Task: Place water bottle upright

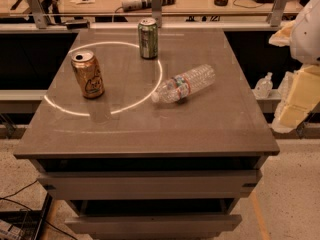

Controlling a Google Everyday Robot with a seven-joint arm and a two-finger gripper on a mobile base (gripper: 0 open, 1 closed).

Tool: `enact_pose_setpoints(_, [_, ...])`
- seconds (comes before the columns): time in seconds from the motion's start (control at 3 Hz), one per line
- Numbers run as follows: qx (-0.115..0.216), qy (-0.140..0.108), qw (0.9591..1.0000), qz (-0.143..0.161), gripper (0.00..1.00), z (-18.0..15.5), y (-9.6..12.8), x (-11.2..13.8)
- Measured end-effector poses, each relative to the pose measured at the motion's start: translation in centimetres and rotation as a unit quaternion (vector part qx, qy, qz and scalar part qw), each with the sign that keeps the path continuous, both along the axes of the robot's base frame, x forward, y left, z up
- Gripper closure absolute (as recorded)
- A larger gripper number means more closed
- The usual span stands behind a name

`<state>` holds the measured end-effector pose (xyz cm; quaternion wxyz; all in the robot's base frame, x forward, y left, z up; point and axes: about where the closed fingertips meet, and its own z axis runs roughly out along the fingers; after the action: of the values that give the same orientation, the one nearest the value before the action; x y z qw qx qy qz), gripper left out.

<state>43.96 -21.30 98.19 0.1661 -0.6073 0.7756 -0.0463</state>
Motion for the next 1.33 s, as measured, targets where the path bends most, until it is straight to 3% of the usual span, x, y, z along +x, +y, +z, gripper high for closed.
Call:
enact_pose_setpoints(0.33, [-0.009,0.033,0.9985,0.042,0.0,-1.1,1.2,0.9])
enact_pose_setpoints(0.67, [-0.019,0.066,0.9917,0.109,0.0,-3.2,3.4,2.6])
enact_pose_setpoints(1.0, [-0.024,0.071,0.9821,0.172,0.0,-4.7,6.6,4.2])
enact_pose_setpoints(1.33, [-0.03,0.044,0.9728,0.225,0.0,-5.3,9.7,5.7])
